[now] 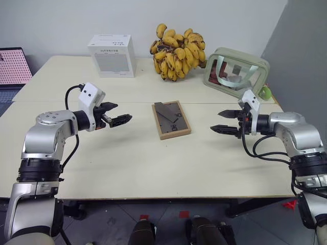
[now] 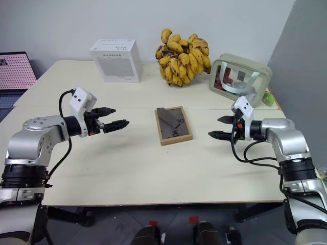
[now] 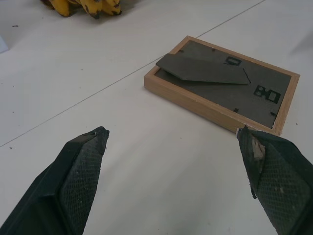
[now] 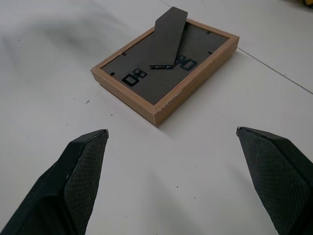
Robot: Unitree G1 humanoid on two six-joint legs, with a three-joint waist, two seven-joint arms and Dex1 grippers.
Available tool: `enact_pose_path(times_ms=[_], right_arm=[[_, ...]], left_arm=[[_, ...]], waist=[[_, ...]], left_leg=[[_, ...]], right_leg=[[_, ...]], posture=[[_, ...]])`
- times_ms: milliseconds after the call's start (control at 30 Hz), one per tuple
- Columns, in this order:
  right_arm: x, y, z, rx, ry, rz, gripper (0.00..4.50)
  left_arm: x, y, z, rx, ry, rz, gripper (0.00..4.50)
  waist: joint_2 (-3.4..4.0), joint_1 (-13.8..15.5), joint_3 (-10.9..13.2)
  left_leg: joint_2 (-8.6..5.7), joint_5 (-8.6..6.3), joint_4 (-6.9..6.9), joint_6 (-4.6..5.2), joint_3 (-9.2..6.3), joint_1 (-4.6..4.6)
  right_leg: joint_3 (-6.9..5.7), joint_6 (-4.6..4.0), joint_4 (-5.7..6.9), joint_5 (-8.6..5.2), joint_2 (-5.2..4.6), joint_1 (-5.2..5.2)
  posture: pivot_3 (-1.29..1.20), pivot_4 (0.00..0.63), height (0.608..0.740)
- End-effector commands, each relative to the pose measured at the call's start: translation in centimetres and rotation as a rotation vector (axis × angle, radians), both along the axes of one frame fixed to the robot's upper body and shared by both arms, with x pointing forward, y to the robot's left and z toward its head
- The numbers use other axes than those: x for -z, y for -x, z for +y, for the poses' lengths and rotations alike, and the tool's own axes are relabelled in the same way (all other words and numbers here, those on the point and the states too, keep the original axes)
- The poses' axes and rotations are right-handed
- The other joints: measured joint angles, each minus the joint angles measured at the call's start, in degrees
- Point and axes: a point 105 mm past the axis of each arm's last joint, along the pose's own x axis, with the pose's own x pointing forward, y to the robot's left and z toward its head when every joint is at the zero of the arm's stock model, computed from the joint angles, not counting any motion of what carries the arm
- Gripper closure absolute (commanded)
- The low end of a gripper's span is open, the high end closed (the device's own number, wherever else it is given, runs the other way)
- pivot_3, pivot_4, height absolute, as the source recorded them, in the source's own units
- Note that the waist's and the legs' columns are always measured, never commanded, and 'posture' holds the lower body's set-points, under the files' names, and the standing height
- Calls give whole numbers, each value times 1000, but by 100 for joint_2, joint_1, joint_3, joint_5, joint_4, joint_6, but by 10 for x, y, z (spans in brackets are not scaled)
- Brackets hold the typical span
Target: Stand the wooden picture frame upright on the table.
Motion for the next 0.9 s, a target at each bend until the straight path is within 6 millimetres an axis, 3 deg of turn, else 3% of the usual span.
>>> enact_pose_path(times_ms=[33, 300, 500, 900], right_arm=[[-15, -2, 3, -32, 11, -67, 58], [-13, -4, 4, -51, 25, -65, 58], [-8, -27, 0, 69, 7, -97, 58], [12, -77, 16, 346, 27, -220, 3042]], left_arm=[[-14, 0, 1, 0, -31, -67, 0], [-13, 3, -2, 17, -22, -49, 0], [9, -9, 5, -61, -55, -12, 0], [35, -52, -45, -244, 69, -50, 2480]], waist=[[0, 1, 0], [0, 1, 0], [0, 0, -1], [0, 8, -1]], left_leg=[[0, 0, 0, 0, 0, 0], [0, 0, 2, 0, 0, 1], [1, 0, 4, 0, 1, 4], [-3, 0, 12, 0, -1, -6]], right_leg=[[0, 0, 0, 0, 0, 0], [0, 0, 3, 0, 0, 0], [1, 0, 6, 0, 0, 0], [1, 2, 8, 3, -3, 2]], posture=[[0, 150, 740], [0, 150, 740], [0, 150, 740], [0, 150, 740]])
